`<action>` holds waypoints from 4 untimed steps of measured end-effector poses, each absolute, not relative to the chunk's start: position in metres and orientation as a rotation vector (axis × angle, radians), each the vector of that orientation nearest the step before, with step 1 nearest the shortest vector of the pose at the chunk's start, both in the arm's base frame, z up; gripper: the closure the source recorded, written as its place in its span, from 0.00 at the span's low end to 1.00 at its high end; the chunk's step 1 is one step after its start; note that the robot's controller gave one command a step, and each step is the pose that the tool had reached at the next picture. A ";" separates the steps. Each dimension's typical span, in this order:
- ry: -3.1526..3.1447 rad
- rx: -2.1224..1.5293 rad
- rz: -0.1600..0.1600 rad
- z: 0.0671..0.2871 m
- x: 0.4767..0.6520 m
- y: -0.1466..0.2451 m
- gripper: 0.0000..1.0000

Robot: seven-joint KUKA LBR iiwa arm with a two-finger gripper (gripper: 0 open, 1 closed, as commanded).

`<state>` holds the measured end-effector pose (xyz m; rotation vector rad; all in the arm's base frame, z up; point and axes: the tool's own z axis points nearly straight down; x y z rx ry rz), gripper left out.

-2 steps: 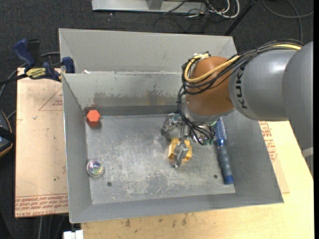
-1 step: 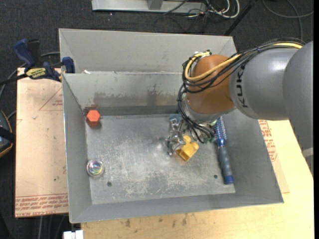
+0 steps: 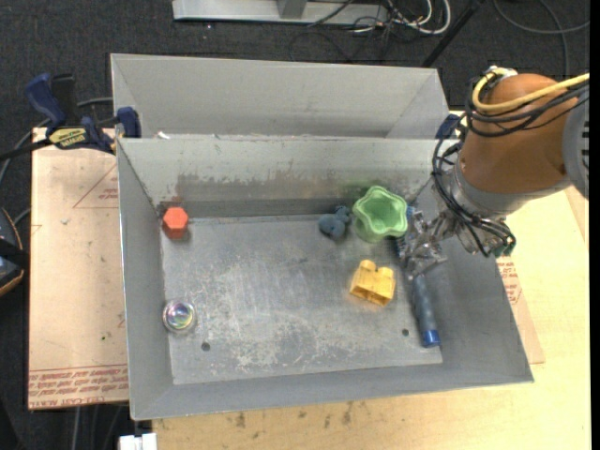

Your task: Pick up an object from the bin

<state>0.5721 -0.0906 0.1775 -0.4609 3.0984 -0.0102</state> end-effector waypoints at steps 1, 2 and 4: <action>3.103 -0.474 0.002 0.173 0.571 -0.084 0.00; 3.058 -0.729 0.007 0.080 0.558 -0.038 0.00; 3.015 -0.828 -0.002 0.075 0.544 -0.127 1.00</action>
Offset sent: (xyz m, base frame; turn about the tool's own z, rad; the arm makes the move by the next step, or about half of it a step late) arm 0.0000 0.0000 0.0000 0.0000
